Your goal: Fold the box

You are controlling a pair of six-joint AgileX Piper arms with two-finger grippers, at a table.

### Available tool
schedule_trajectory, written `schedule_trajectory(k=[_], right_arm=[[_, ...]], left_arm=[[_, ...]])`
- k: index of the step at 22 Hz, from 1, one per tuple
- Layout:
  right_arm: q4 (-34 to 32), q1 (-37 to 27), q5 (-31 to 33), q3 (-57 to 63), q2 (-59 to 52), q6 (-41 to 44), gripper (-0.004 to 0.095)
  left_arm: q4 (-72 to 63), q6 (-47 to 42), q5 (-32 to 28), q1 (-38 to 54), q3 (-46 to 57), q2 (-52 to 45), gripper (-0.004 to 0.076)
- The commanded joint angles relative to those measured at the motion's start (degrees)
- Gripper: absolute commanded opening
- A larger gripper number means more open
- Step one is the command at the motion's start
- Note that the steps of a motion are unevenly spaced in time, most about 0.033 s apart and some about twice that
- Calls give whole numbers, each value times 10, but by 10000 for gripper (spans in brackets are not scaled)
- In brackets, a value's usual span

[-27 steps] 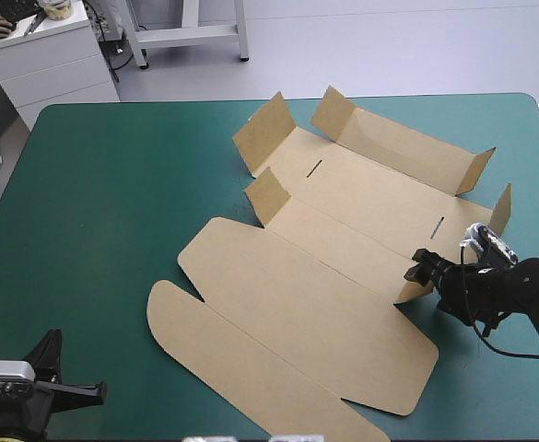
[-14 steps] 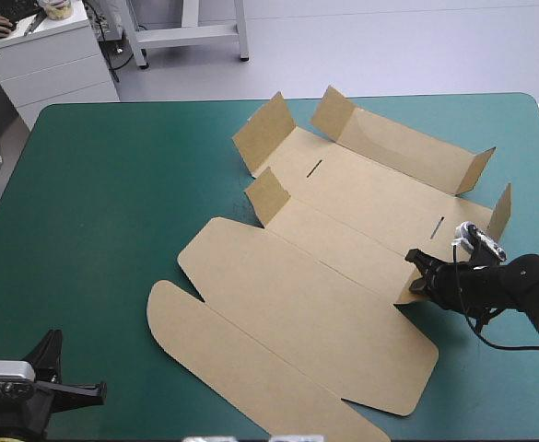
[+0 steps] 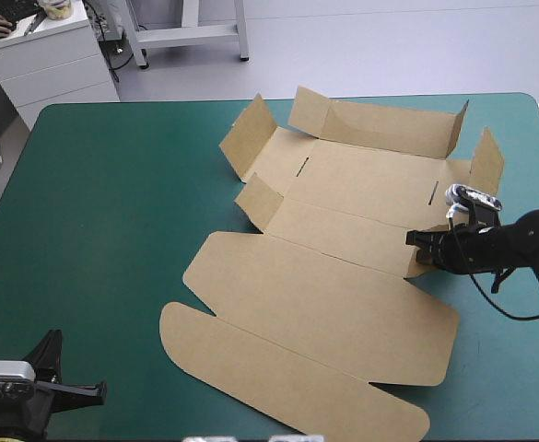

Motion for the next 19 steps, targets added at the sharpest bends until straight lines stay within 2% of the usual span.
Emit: schedule_trajectory(k=[1, 5, 11, 13, 19], right_arm=[[-36, -1, 81, -103, 38, -12, 0], [-56, 9, 159, -233, 132, -48, 0], [-218, 104, 241, -387, 247, -48, -1], [-249, 144, 241, -434, 280, -57, -1], [-278, 233, 229, -503, 331, -134, -1]], left_arm=[[-8, -1, -41, -4, -11, -6, -10], [-8, -1, -41, -4, -11, -6, -10], [-8, -1, -41, -4, -11, -6, -10], [-8, -1, -41, -4, -11, -6, -10], [-8, -1, -41, -4, -11, -6, -10]])
